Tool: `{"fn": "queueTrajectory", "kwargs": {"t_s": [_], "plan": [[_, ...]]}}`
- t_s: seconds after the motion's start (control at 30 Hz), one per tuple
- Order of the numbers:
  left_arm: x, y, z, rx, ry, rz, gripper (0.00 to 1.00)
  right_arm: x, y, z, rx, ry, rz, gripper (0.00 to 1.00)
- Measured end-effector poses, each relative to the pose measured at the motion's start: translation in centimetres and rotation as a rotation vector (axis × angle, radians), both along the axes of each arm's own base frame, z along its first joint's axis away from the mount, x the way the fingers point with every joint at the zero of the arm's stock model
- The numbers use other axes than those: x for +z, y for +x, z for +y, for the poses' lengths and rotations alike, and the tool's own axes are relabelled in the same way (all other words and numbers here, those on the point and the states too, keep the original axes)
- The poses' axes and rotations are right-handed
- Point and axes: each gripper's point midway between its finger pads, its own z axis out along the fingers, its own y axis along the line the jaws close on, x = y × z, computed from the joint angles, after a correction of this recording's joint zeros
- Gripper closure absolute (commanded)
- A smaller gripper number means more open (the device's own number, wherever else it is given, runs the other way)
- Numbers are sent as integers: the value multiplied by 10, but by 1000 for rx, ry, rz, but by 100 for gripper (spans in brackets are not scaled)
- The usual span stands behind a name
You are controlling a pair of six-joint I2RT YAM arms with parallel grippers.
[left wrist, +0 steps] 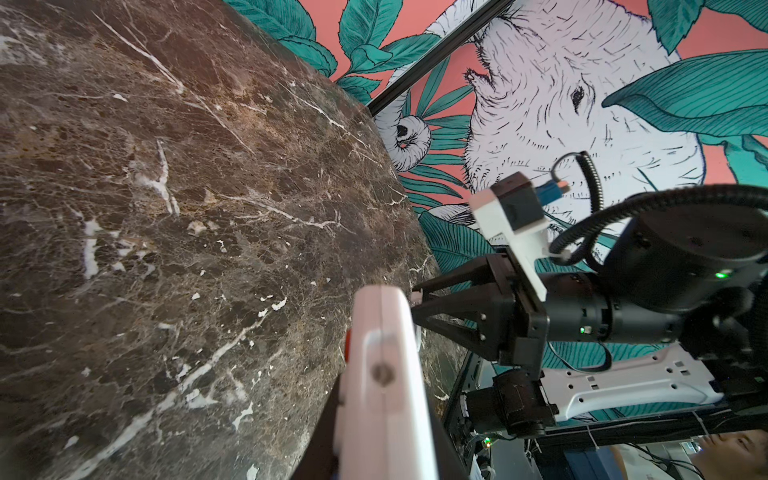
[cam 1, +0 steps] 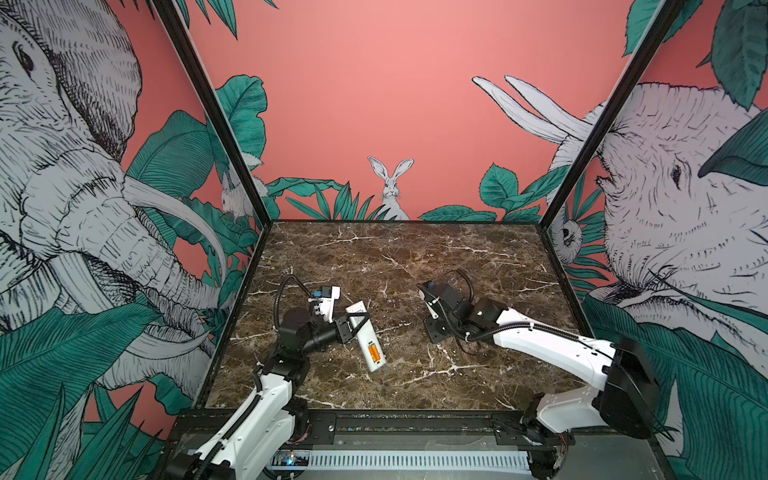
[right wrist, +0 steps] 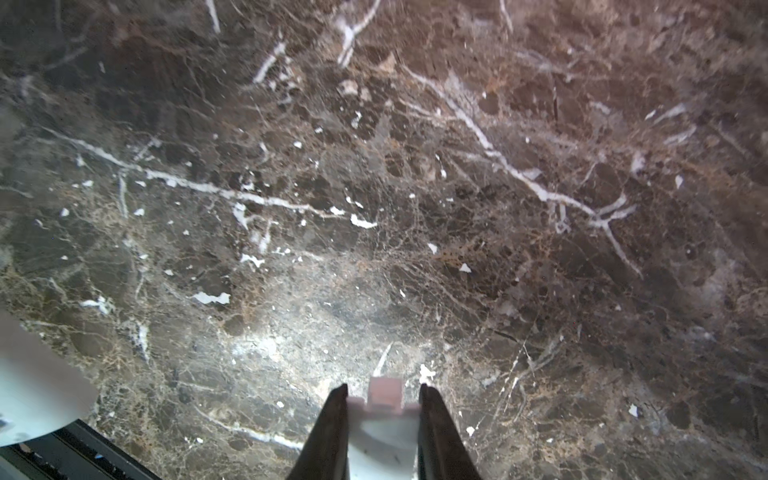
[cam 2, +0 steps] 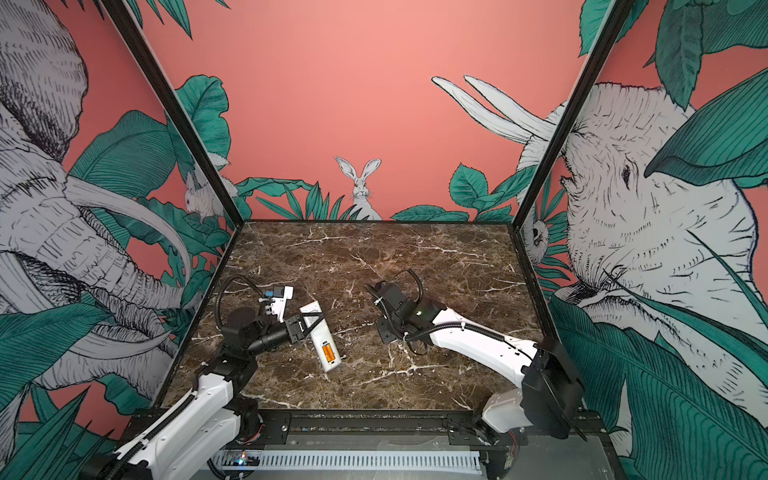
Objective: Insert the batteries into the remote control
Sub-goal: 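Carry the white cover with the right gripper toward the remote's battery compartment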
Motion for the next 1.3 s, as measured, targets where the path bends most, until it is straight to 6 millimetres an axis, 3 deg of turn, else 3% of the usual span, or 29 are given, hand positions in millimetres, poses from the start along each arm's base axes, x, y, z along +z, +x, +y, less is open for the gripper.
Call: {"fn": "queueTrajectory", "kwargs": {"t_s": [0.3, 0.4, 0.8, 1.3], "plan": [[-2, 2, 2, 19, -1, 20, 100, 47, -17, 37, 83, 156, -145, 89], [-1, 3, 3, 31, -5, 26, 100, 54, -22, 47, 106, 192, -175, 89], [-1, 7, 5, 61, -11, 37, 100, 55, -41, 94, 216, 266, -242, 90], [3, 8, 7, 79, -15, 23, 100, 56, -50, 123, 260, 323, -275, 90]]}}
